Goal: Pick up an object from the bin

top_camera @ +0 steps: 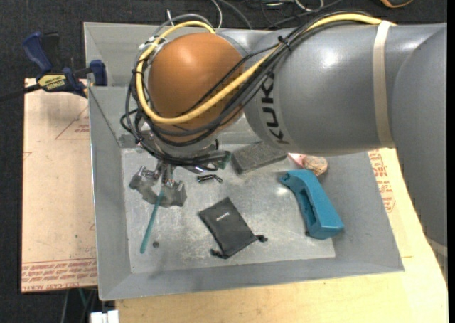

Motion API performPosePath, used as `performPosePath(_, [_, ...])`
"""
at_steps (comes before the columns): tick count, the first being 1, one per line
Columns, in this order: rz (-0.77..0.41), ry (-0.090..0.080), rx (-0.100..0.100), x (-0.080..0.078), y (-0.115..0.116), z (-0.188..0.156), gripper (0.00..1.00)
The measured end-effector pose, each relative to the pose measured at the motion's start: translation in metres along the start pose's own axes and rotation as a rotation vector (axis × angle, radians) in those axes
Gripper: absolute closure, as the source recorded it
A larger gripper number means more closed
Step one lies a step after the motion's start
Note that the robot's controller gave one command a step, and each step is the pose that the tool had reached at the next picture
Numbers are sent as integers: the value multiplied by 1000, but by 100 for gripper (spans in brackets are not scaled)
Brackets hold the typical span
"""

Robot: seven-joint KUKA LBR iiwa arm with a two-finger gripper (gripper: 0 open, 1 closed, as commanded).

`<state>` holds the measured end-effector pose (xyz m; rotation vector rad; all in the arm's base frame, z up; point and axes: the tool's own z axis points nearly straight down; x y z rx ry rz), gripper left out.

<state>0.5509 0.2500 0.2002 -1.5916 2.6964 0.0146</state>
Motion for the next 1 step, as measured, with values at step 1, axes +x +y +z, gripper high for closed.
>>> performPosePath(1, [2,-2,0,-1,0,-34,100])
